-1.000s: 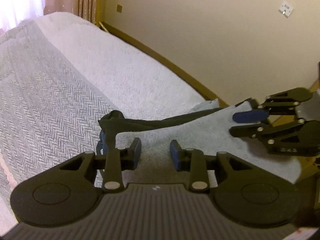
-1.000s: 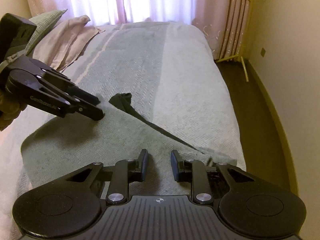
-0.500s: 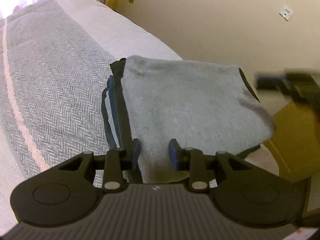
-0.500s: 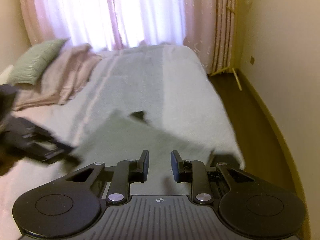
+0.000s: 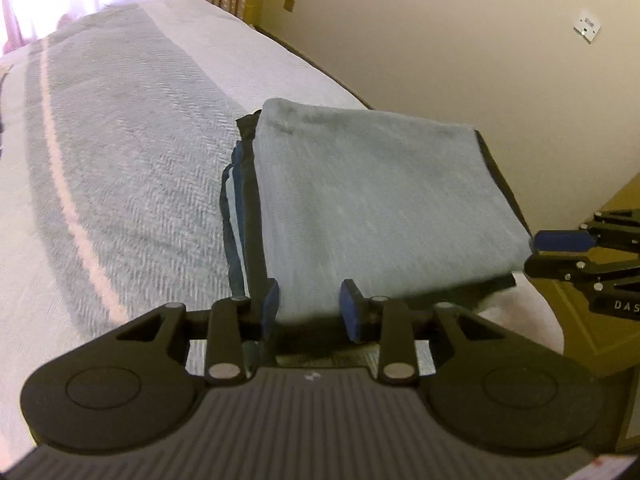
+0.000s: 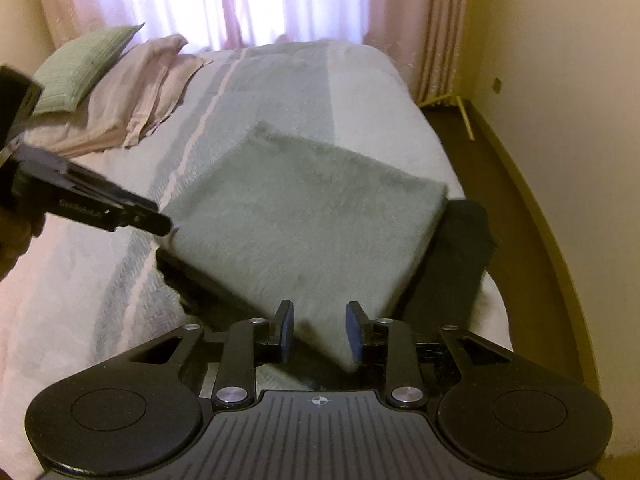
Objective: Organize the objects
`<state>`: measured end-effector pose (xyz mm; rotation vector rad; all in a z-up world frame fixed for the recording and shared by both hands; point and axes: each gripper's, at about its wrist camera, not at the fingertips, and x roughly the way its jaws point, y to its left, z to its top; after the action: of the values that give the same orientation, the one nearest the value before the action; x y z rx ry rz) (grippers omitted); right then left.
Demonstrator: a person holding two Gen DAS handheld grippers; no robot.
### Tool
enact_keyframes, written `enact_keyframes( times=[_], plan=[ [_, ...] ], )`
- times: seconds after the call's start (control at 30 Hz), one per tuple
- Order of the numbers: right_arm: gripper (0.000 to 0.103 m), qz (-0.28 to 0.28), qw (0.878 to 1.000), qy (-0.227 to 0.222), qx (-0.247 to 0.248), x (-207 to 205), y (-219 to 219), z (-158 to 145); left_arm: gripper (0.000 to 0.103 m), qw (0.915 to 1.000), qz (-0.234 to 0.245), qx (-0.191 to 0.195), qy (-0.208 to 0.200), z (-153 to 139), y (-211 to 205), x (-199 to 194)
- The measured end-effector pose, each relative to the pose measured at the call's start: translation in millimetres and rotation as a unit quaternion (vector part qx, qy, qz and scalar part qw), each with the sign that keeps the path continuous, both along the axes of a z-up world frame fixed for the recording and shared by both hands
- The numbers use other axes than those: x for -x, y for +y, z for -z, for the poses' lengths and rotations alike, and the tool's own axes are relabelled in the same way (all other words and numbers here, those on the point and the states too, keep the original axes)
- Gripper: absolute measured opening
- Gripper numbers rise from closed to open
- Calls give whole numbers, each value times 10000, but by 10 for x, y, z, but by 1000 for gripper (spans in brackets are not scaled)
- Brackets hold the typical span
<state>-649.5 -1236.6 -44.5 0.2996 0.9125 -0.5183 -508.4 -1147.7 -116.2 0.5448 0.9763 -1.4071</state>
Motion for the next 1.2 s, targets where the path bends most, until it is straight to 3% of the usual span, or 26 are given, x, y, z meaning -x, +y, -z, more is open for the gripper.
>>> enact_keyframes(
  times=[0.13, 0.17, 0.23, 0.3, 0.43, 0.63, 1.2],
  plan=[
    [55, 419, 9986, 4, -312, 209, 131, -98, 42, 9991, -409, -72, 37, -166, 334, 131],
    [56, 534, 9976, -34, -442, 263, 141, -125, 46, 9987, -506, -99, 39, -197, 413, 181],
    [60, 760, 9948, -80, -675, 357, 157, -160, 72, 9974, -705, -129, -42, -274, 574, 268],
    [63, 1158, 9884, -41, -984, 433, 147, -180, 88, 9949, -989, -128, -148, -359, 725, 358],
    [67, 1911, 9700, -151, -1495, 590, 172, -185, 101, 9917, -1266, -161, -157, -469, 875, 435],
    [77, 1973, 9751, -292, -967, 646, 507, -457, 102, 9925, -1129, -17, -474, -629, 1083, 542],
    [80, 2333, 9686, -666, -540, 623, 1901, -966, 102, 9966, -632, 182, -495, -1080, 1981, 621]
  ],
)
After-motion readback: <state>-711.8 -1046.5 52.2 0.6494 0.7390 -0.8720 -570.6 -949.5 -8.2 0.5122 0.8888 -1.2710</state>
